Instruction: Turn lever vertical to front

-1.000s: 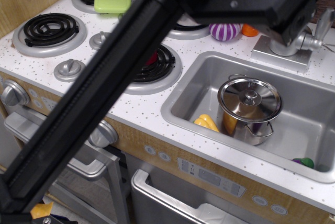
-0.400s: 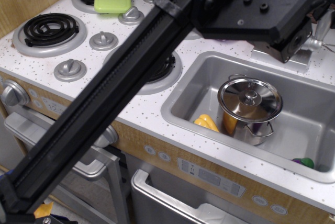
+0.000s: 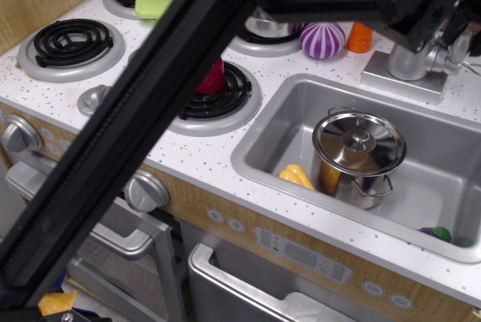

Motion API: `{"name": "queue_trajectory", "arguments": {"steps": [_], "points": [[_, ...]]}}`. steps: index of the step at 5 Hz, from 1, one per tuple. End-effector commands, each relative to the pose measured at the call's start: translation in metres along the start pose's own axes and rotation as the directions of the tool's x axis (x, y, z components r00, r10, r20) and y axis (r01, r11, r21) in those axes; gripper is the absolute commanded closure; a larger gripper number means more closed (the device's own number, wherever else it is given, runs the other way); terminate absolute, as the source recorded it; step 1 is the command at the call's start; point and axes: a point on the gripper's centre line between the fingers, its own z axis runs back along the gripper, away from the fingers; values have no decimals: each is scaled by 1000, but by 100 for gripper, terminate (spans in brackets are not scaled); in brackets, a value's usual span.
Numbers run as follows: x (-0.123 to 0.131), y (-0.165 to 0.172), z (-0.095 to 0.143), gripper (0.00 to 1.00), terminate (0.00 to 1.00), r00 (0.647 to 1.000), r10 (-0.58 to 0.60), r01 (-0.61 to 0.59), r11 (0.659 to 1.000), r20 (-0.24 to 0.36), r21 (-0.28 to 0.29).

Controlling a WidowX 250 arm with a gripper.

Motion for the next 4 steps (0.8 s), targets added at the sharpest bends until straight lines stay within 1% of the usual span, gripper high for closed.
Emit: {"name": "queue_trajectory", "arguments": {"steps": [1,2,3,4], "points": [[6,12,38,100,0,998,49,-47,998,43,-50],[-2,9,29,100,0,998,61,-60,995,8,-84],[-6,9,23,100,0,998,65,-65,993,-1,-100],[-9,8,18,100,0,997,73,-73,992,-10,-101]]}}
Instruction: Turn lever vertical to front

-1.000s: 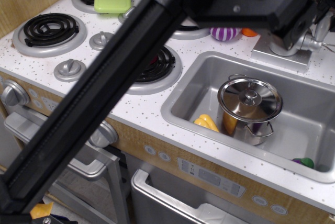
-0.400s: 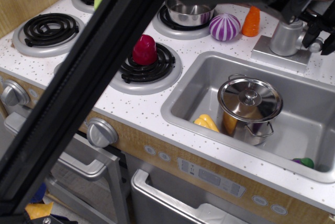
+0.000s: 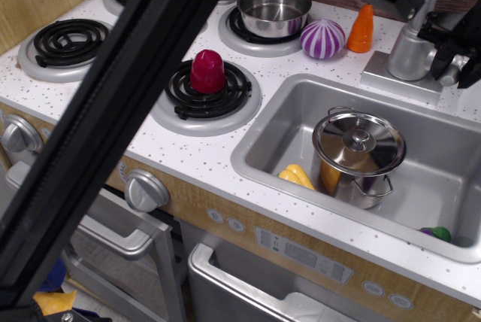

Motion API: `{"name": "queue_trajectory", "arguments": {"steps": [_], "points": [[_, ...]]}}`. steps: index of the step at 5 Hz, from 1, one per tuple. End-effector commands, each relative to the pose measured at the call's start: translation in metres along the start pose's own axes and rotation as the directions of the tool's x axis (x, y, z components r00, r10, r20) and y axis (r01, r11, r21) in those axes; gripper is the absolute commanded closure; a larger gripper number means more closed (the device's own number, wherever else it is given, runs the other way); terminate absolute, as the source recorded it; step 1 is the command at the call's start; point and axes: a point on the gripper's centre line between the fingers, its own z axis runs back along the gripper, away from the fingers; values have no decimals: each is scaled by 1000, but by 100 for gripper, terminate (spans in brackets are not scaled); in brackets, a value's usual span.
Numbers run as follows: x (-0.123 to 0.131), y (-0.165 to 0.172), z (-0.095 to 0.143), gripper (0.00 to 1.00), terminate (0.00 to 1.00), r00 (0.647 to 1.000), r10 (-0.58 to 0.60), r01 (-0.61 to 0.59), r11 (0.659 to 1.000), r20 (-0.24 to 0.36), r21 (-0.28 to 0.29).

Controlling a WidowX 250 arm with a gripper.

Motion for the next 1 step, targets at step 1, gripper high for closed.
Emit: {"name": "queue_trajectory", "arguments": {"steps": [1], "points": [[10,6,33,100,100,997,48,-45,998,56,-40]]}}
